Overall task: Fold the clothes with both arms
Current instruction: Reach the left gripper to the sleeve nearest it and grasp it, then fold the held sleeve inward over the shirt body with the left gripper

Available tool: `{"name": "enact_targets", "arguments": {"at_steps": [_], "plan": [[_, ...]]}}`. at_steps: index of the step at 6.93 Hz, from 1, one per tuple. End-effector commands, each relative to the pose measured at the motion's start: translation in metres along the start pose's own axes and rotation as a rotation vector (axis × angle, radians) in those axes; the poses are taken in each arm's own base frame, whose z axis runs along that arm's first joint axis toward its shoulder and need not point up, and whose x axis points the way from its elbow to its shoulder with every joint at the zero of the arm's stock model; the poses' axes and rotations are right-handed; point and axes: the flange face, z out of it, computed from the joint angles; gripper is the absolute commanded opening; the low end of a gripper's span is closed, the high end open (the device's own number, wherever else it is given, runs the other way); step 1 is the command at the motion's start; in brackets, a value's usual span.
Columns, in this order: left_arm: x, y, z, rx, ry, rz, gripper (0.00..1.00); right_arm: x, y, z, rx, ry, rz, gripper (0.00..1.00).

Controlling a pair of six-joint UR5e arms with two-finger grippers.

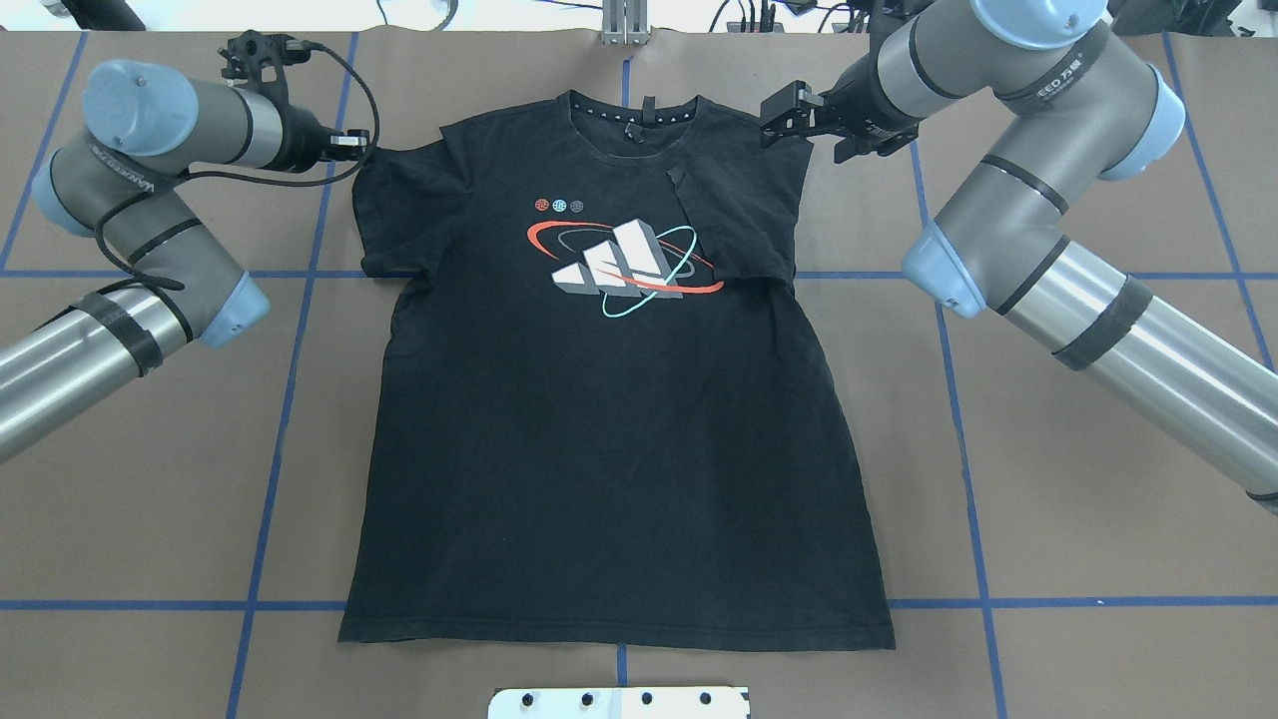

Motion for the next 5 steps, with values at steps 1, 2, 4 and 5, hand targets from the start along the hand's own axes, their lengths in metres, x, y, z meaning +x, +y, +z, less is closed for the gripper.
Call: {"name": "enact_targets", "arguments": {"at_steps": [1,2,4,5], "plan": [[0.059,-0.003,-0.012,-0.009,0.062,-0.124,0.00,0.001,-0.001,0.001,0.000,0.002,0.001,1.00],[0.110,-0.002,-0.002,-0.034,0.083,-0.192,0.00,0.000,-0.001,0.001,0.000,-0.001,0.001,1.00],[0.202,0.003,0.031,-0.051,0.079,-0.301,0.00,0.000,-0.001,0.000,0.000,-0.002,0.000,1.00],[0.228,0.012,0.045,-0.022,0.071,-0.303,0.00,0.001,-0.001,0.000,0.000,-0.001,0.001,1.00]]}}
